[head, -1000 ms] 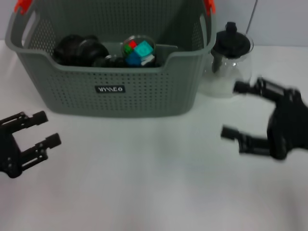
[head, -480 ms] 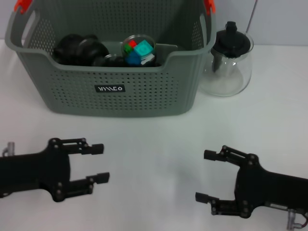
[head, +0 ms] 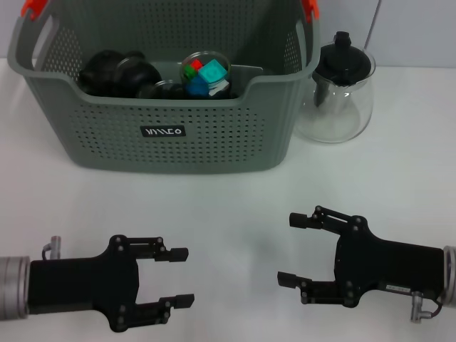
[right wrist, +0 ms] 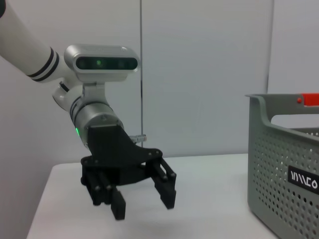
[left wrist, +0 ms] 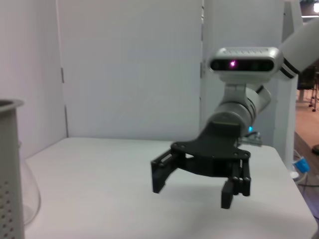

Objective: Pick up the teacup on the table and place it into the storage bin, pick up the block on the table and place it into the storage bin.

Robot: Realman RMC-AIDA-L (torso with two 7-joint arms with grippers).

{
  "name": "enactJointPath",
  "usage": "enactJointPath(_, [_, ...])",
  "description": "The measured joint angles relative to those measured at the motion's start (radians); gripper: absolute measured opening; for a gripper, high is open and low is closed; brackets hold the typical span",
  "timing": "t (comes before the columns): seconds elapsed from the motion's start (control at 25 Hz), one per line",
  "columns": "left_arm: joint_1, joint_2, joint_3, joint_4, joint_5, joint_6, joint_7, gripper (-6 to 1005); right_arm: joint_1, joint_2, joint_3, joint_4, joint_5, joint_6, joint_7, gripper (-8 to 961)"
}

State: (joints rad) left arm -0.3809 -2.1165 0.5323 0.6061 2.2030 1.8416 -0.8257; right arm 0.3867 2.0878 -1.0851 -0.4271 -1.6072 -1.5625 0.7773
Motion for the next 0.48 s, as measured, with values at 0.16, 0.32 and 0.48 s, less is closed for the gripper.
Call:
enactJointPath(0.16, [-0.008, -0.003, -0.001, -0.002, -0.007, -0.017, 0.003, 585, 0.007, 0.0, 0.001, 0.001, 0.001, 0.003, -0.002, 897])
enactJointPath(0.32, [-0.014, -0.005, -0.006, -0.002, -0.028, -0.018, 0.011, 585, 0.007, 0.002, 0.006, 0.001, 0.004, 0.018, -0.008, 897])
enactJointPath(0.48, [-0.02, -0.005, -0.006, -0.002, -0.033, -0.019, 0.012, 585, 0.008, 0.006, 0.027, 0.002, 0.005, 0.026, -0.01, 897])
